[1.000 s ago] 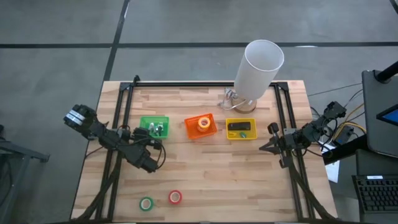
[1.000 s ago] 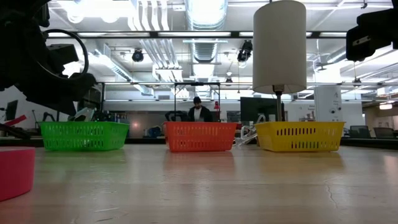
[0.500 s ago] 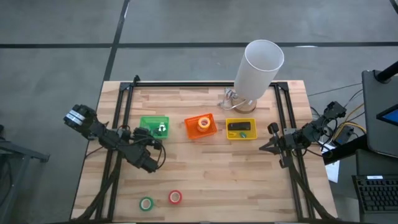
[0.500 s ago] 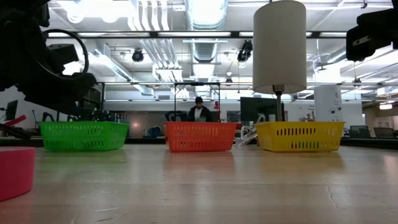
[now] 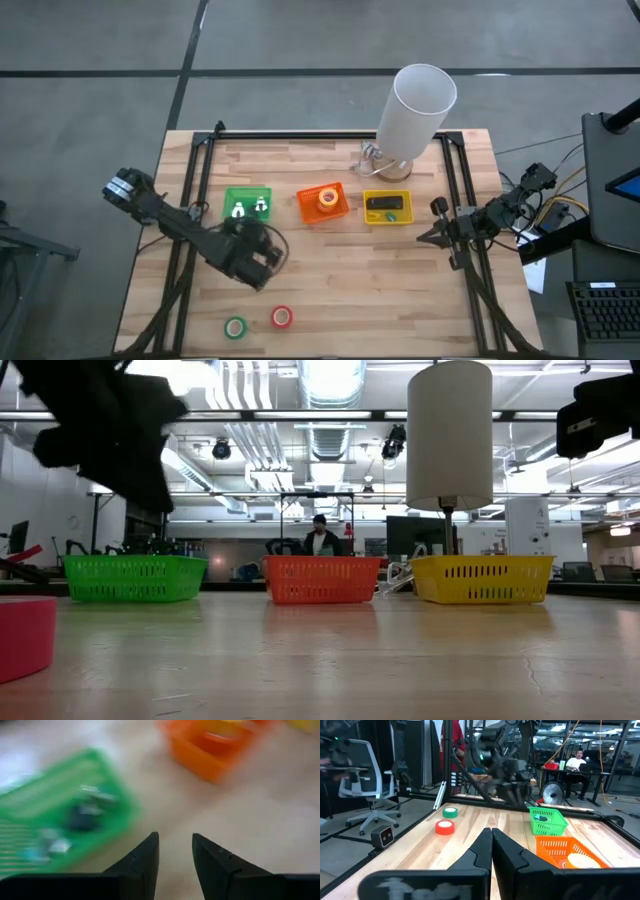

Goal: Pick and place Stapler, Stapler remover, tape
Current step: Put the red tape into the orange basket

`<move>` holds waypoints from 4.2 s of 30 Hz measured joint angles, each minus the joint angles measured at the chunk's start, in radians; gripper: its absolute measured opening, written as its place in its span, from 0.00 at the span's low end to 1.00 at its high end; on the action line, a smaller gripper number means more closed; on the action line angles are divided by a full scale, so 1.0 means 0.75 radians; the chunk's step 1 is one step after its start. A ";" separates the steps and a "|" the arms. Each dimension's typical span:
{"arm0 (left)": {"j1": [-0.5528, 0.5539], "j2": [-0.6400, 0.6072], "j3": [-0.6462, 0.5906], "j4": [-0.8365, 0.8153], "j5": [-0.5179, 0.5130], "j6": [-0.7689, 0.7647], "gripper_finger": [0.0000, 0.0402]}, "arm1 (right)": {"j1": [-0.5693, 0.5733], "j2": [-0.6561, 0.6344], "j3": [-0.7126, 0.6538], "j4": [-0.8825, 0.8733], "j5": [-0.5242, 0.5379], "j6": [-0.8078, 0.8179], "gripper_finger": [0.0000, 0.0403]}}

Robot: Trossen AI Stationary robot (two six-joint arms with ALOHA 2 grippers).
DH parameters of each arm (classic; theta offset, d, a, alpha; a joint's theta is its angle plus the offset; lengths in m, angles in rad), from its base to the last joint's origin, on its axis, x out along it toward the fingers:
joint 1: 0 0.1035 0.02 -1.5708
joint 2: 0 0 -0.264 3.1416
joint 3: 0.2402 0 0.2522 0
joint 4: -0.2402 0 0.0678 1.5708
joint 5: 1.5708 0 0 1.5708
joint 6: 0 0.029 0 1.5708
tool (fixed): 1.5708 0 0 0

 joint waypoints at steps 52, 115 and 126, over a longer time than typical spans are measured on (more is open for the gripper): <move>-0.243 0.385 0.055 0.833 0.807 0.116 0.48 | 0.000 0.000 0.000 0.000 0.000 0.001 0.02; 0.727 0.126 0.053 0.851 0.325 0.959 0.16 | 0.001 0.000 0.000 -0.004 -0.001 0.000 0.02; 0.719 0.209 0.053 0.852 0.380 1.022 0.16 | 0.001 0.000 0.000 -0.006 -0.001 0.000 0.02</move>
